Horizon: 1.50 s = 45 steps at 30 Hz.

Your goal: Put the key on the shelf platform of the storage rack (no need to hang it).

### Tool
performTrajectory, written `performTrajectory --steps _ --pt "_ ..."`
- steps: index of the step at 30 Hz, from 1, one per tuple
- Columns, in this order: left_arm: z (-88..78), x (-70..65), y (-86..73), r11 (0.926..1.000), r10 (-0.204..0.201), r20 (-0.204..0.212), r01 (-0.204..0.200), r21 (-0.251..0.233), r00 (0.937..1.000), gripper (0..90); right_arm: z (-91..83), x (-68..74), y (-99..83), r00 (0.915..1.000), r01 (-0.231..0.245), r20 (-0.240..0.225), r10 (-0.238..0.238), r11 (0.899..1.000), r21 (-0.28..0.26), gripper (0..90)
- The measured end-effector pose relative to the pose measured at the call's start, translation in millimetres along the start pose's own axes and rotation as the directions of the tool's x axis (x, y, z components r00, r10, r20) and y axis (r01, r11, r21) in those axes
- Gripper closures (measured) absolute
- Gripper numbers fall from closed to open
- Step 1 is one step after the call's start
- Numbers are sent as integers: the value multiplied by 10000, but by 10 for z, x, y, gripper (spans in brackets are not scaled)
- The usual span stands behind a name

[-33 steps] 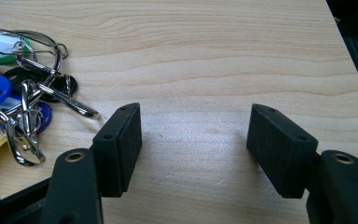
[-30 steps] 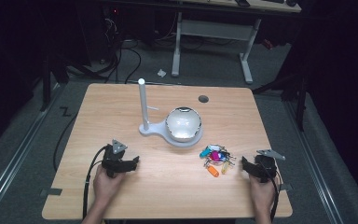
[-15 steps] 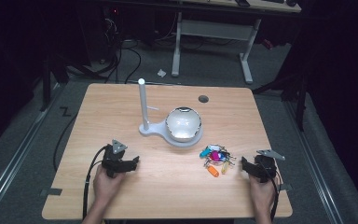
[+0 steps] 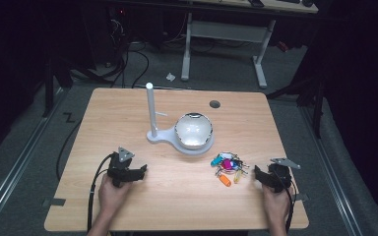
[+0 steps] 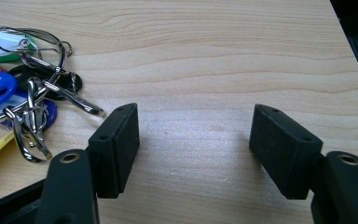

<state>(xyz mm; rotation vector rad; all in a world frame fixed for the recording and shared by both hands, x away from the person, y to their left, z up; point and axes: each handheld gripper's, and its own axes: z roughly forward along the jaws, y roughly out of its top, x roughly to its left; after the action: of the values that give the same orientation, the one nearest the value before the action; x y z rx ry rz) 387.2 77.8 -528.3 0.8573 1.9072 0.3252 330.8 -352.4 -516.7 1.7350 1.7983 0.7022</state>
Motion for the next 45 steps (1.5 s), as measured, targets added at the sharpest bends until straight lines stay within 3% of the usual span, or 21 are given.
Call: performTrajectory --steps 22,27,31,37,45 --pt "1 -2 1 10000 -26 -9 26 1 10000 210 -76 63 -26 9992 206 -351 -210 9997 -96 376" --pt "2 -2 1 10000 -23 -4 23 -3 10000 210 -195 103 -24 9969 123 -768 -163 9986 -523 371" --pt "1 -2 1 10000 -34 -12 34 -5 10000 210 -218 141 -18 9949 185 -976 -237 9984 -540 374" --pt "1 -2 1 10000 -34 -11 34 -2 10000 210 -305 270 30 9875 564 -1421 -684 9946 -870 391" --pt "2 -2 1 10000 -28 -8 28 -6 10000 210 -303 393 86 9795 734 -1811 -878 9937 -847 408"
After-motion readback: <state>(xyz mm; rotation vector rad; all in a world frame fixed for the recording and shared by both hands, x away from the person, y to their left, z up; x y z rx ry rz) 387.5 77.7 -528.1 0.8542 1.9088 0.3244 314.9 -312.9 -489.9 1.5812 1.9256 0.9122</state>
